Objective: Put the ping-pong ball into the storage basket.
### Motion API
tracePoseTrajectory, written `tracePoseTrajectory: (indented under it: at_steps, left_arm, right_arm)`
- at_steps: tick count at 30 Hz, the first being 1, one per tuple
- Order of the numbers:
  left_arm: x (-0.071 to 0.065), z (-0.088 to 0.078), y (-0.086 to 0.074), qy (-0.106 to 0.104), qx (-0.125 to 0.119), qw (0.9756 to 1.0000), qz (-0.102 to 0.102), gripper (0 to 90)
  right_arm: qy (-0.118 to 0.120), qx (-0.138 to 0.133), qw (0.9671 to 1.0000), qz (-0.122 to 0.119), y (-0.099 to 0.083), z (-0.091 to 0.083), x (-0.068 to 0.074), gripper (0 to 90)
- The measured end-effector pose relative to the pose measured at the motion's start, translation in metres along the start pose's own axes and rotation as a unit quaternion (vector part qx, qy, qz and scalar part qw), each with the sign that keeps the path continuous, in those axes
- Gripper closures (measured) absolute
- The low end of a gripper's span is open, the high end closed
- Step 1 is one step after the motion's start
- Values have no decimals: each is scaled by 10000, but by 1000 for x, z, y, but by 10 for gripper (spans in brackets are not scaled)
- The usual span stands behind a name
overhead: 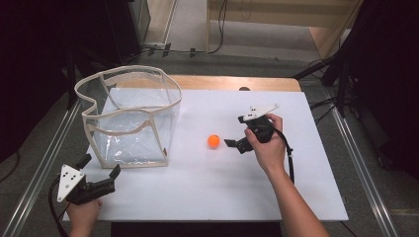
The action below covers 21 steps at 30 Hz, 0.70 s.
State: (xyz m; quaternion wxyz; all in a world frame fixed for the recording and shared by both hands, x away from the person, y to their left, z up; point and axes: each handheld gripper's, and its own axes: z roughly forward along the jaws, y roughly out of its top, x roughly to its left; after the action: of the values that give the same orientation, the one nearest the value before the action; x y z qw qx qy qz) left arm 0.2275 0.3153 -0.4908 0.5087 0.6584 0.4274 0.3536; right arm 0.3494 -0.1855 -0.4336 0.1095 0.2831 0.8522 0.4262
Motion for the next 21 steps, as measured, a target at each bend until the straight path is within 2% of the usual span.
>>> tracePoseTrajectory:
  at_steps: [11,21]
  left_arm:
    - [0,0,0,-2,-2,10000,-1,0]
    - [0,0,0,-9,-9,10000,-6,0]
  right_arm:
    - [125,308,9994,95,6,16,-3,0]
    - [210,519,9984,35,11,32,-2,0]
